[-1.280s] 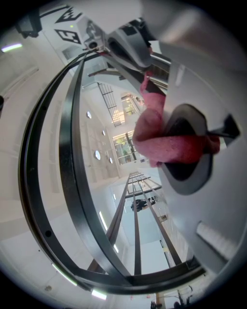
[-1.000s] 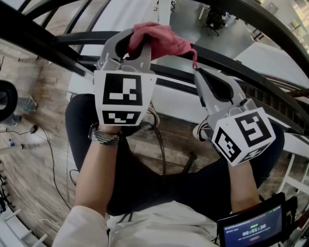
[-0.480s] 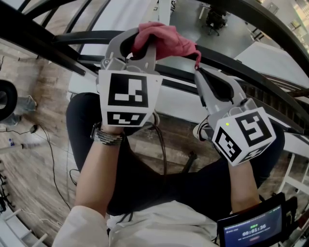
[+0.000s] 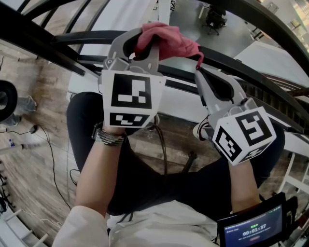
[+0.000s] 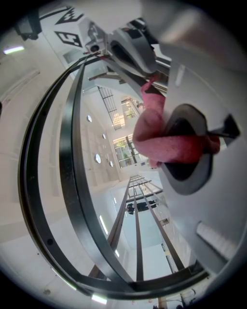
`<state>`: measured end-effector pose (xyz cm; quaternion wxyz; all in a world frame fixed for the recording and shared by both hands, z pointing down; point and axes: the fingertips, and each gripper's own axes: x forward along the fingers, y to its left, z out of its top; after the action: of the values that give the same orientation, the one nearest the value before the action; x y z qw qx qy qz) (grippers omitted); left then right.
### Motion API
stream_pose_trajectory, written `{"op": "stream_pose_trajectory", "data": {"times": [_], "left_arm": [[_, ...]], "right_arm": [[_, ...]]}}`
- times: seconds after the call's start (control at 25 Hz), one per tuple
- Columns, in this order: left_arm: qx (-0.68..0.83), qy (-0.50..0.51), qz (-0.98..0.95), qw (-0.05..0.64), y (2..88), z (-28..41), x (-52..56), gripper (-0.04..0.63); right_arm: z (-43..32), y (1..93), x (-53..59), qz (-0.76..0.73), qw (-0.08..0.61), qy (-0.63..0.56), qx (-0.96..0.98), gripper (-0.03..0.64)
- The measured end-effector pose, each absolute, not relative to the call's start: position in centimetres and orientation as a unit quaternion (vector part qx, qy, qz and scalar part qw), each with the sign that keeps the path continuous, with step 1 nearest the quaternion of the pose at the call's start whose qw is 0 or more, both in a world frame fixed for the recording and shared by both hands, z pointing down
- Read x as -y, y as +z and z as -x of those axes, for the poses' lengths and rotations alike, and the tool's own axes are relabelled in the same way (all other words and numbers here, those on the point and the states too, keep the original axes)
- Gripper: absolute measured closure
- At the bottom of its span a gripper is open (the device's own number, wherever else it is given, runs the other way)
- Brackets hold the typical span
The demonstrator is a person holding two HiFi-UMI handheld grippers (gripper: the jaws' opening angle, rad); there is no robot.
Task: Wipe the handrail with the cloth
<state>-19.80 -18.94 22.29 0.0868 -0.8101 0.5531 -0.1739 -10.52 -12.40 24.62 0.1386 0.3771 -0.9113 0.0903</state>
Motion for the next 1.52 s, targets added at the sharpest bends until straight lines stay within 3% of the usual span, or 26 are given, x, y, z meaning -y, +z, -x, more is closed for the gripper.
{"op": "stream_pose_trajectory", "data": {"times": [1.52], "left_arm": [[-0.536, -0.180, 0.819, 0.097, 22.3, 17.9, 18.6, 0.568]], "right_arm": [[9.9, 25.0, 12.4, -0.383, 0.140, 0.093, 0.909, 0.615]]}}
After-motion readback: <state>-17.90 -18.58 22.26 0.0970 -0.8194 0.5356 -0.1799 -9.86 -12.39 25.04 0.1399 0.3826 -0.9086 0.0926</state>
